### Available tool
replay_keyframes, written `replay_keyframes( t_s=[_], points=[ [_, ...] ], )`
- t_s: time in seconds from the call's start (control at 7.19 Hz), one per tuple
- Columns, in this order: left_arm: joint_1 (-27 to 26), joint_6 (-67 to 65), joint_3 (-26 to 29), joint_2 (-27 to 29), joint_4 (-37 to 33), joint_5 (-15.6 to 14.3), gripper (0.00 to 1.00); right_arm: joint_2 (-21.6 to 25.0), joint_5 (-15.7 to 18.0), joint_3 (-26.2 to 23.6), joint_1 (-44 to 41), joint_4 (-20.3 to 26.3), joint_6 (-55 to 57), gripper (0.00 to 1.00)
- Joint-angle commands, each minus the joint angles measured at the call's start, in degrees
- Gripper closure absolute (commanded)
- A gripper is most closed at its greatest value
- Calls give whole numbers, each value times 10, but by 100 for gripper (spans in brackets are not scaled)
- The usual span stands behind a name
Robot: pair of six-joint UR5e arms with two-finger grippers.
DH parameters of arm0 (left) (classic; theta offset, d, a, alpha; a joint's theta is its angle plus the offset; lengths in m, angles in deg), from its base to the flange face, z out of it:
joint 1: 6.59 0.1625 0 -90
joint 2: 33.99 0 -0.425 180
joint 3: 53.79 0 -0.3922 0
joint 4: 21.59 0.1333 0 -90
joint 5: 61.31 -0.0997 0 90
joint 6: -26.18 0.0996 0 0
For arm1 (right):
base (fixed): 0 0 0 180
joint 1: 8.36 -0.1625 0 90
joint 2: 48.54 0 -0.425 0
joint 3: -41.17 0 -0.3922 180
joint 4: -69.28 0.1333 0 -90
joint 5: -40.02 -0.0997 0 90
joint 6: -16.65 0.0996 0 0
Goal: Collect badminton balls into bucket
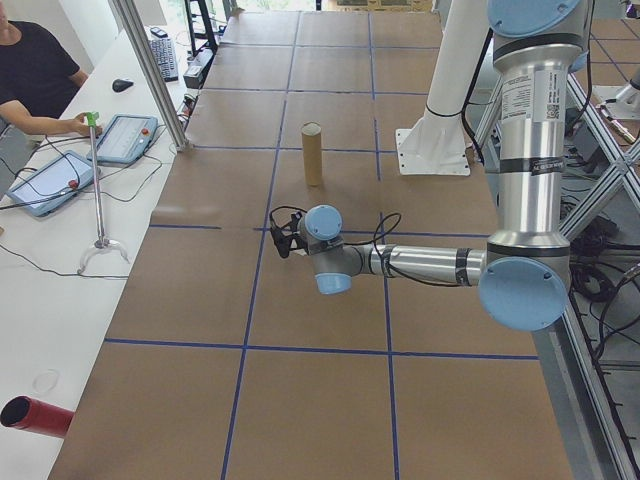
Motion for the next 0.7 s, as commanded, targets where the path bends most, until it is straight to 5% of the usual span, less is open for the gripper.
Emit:
replay_keyframes(
  t_s=[0.0,0.28,0.56],
  points=[
    [-23,49,-125,0,138,54,100,0,0,0,0,0,0,0],
    [-28,190,-276,2,378,54,100,0,0,0,0,0,0,0],
    [-54,264,-372,11,506,51,100,0,0,0,0,0,0,0]
  ],
)
